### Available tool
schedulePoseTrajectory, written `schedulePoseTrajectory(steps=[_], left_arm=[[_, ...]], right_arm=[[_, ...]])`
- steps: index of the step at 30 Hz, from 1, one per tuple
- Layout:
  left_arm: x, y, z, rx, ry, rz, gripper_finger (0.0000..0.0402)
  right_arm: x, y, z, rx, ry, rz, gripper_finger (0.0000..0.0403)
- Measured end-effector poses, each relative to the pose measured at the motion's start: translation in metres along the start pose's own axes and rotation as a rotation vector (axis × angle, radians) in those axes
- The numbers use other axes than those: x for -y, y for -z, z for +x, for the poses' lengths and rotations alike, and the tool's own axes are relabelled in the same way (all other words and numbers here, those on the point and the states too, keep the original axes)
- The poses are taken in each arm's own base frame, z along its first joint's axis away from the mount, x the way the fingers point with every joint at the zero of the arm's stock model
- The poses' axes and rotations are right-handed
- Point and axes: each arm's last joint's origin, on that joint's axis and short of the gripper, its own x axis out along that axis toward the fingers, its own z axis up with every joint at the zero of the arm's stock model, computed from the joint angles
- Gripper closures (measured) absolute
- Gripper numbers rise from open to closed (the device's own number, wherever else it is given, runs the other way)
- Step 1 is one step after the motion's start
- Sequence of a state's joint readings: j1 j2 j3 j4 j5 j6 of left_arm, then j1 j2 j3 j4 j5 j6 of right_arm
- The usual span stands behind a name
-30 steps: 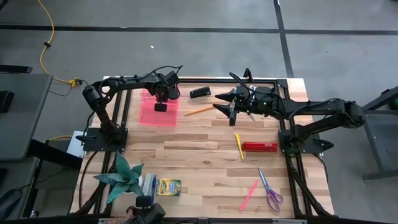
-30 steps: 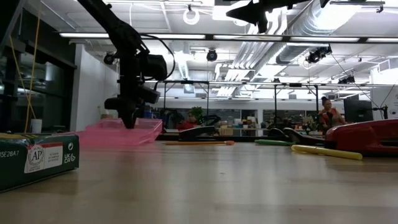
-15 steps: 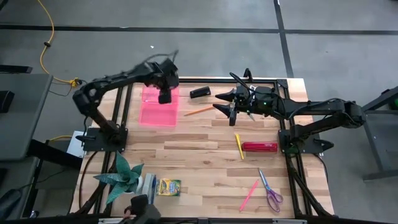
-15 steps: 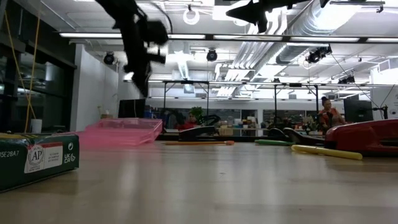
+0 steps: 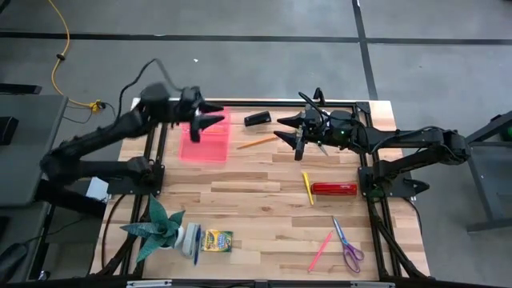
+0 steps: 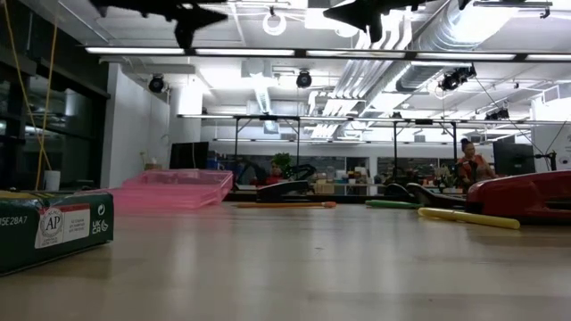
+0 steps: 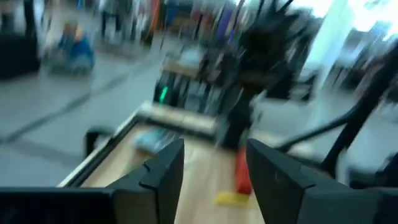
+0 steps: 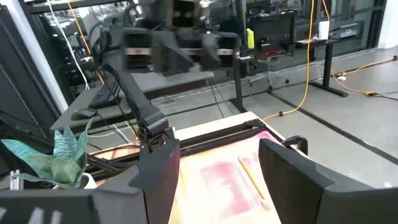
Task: Pack school essentials
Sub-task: Put the green scissor into the pink supply box
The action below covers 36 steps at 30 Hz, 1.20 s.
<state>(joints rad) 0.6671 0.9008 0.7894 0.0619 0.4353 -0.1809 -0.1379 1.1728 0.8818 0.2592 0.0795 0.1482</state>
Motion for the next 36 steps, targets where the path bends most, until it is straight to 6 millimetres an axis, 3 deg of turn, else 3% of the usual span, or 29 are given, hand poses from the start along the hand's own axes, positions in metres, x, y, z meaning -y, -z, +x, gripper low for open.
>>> schedulePoseTrajectory(steps=[6, 13, 16, 20, 23, 26, 30, 36], left_arm=[[0.020, 0.026, -0.022, 0.224, 0.044, 0.045, 0.0241], [0.029, 0.024, -0.030, 0.258, 0.070, 0.042, 0.0240], [0.031, 0.023, -0.032, 0.267, 0.081, 0.041, 0.0240], [0.031, 0.023, -0.033, 0.269, 0.089, 0.001, 0.0241], [0.031, 0.023, -0.033, 0.268, 0.092, -0.033, 0.0240], [0.031, 0.023, -0.033, 0.268, 0.093, -0.033, 0.0241], [0.031, 0.023, -0.033, 0.271, 0.076, -0.035, 0.0242], [0.031, 0.023, -0.032, 0.272, 0.070, -0.036, 0.0242]], right_arm=[[0.000, 0.000, 0.000, 0.000, 0.000, 0.003, 0.0192], [-0.001, -0.008, -0.001, 0.066, -0.003, 0.080, 0.0192], [0.006, -0.024, 0.001, 0.004, 0.173, 0.116, 0.0192], [0.044, -0.029, 0.008, -0.310, 0.506, 0.169, 0.0192], [0.083, -0.021, 0.013, -0.550, 0.614, 0.278, 0.0192], [0.120, 0.005, 0.017, -0.765, 0.659, 0.327, 0.0192], [0.160, 0.038, 0.024, -0.903, 0.661, 0.398, 0.0192], [0.196, 0.083, 0.033, -1.094, 0.654, 0.417, 0.0192]])
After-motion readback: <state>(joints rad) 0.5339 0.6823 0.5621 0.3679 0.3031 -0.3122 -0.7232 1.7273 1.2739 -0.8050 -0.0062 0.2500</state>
